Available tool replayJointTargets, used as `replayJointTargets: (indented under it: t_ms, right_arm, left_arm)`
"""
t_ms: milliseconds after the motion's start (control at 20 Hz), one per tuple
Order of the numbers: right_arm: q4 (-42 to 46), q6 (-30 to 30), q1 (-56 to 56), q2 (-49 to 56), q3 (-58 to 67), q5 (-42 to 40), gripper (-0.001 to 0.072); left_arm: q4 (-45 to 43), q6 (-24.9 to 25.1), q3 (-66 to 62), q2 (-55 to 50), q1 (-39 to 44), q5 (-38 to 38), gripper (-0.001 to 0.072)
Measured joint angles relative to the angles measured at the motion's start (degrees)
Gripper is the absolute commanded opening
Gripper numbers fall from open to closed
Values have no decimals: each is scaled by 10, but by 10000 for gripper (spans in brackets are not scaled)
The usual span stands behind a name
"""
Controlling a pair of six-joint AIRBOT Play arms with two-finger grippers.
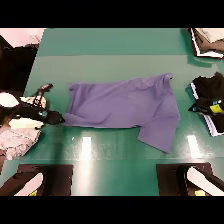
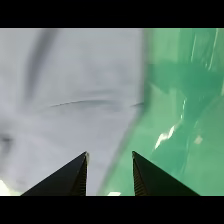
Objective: Fold the shirts.
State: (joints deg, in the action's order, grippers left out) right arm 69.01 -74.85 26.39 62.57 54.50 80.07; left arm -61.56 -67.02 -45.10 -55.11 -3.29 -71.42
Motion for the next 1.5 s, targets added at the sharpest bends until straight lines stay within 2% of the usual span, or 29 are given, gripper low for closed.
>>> replayJointTargets:
  t_ms: [250, 550, 600, 700, 1000, 1200, 1500]
  right_arm:
    - [-36, 31, 29, 85, -45, -34, 345]
    - [-64, 42, -19, 148, -56, -51, 340]
    - [-67, 42, -27, 151, -56, -52, 291]
    - [-65, 43, -39, 156, -57, -57, 22]
    - [-90, 44, -49, 104, -32, -48, 18]
    - [-162, 44, -50, 7, 93, -63, 18]
    - [-194, 39, -50, -127, 377, -152, 18]
  left_arm:
    - [-21, -36, -32, 34, 0, -14, 27]
    - [-25, -49, -39, 42, 0, -15, 27]
    - [-24, -51, -40, 42, 0, -15, 27]
    - [-24, -57, -40, 43, 0, -15, 27]
    - [-23, -94, -75, 43, 0, -1, 26]
    - [-21, -105, -241, 43, 0, 21, 26]
    - [-21, -109, -612, 44, 0, 34, 26]
